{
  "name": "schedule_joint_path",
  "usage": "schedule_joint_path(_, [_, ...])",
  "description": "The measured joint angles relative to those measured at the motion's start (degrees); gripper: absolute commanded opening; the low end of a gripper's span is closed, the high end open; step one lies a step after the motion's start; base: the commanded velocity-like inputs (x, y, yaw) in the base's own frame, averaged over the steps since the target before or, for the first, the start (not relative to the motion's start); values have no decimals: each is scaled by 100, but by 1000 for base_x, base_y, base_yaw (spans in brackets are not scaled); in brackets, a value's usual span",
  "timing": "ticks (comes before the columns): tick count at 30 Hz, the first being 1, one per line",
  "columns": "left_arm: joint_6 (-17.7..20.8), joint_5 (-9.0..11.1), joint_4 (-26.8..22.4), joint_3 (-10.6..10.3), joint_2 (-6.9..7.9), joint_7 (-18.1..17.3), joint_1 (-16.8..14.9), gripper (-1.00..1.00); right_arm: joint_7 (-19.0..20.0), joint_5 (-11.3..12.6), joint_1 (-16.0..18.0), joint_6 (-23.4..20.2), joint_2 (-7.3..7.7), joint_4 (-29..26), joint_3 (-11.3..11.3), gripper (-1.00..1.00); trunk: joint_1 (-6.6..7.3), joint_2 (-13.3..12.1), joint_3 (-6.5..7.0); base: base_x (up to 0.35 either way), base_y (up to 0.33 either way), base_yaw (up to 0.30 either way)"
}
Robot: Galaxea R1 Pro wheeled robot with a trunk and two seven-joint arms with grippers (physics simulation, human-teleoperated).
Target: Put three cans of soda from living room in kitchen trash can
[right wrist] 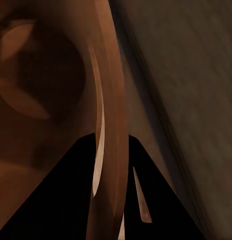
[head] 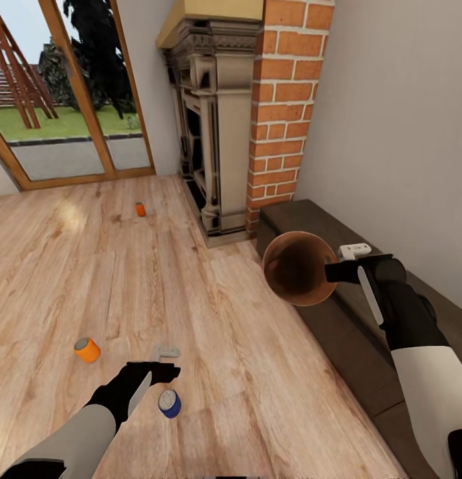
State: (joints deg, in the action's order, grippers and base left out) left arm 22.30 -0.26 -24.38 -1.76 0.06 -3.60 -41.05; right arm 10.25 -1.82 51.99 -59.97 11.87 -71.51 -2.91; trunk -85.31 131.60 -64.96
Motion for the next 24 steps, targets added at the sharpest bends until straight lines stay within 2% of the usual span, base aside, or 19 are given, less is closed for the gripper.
schedule_joint_path(9, [18,0,3,3,3,3,0,100,-2,-10,1,0,-8,0,-7,-100,0,0,-80,0,0,0])
schedule_joint_path(17, [20,0,8,9,3,15,0,100,-2,-16,0,0,-9,5,-9,-100,-175,319,-294,0,0,0])
schedule_joint_path(24, [20,0,4,4,0,17,0,100,-2,-17,1,0,-9,0,-14,-100,-176,321,-357,0,0,0])
